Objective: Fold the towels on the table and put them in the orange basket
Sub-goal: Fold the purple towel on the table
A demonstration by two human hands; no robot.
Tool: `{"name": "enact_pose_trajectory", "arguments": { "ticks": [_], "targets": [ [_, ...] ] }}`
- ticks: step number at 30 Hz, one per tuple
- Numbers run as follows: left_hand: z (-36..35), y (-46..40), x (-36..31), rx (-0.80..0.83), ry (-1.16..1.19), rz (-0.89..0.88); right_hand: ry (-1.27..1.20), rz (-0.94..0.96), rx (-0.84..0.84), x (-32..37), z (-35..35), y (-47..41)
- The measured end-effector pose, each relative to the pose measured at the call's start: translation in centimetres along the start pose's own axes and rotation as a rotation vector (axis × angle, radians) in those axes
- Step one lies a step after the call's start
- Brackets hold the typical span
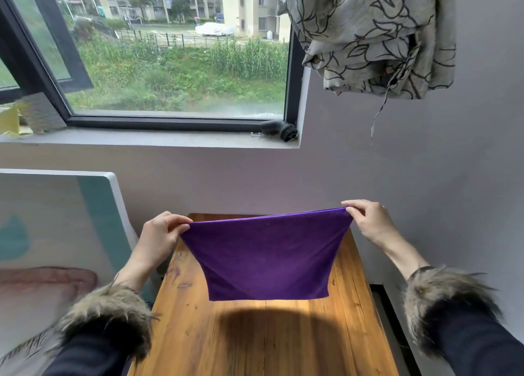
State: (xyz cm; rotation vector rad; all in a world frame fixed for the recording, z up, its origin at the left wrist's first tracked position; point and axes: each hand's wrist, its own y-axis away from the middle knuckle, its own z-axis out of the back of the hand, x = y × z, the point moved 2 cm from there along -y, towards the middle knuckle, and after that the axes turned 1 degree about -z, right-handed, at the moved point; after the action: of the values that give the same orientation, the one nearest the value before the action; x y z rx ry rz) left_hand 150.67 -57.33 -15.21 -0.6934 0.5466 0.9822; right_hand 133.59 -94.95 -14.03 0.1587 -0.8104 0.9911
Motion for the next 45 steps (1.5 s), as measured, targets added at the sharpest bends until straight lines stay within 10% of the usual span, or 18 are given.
{"name": "enact_pose_trajectory", "arguments": {
  "ticks": [12, 24, 45],
  "targets": [
    [-4.1, -6.7, 0.6, -0.078, -0.02, 0.159, 0.237, -0.047, 0.026, -0.7, -3.5, -7.0],
    [-4.5, -7.8, 0.4, -0.104, 0.171, 0.056, -0.061, -0.126, -0.206, -1.1, -2.6, -5.5],
    [-11.8, 18.6, 11.7, 0.797, 0.069, 0.66, 0.013, -0.85, 0.789, -15.1, -9.9, 21.1]
  ]
}}
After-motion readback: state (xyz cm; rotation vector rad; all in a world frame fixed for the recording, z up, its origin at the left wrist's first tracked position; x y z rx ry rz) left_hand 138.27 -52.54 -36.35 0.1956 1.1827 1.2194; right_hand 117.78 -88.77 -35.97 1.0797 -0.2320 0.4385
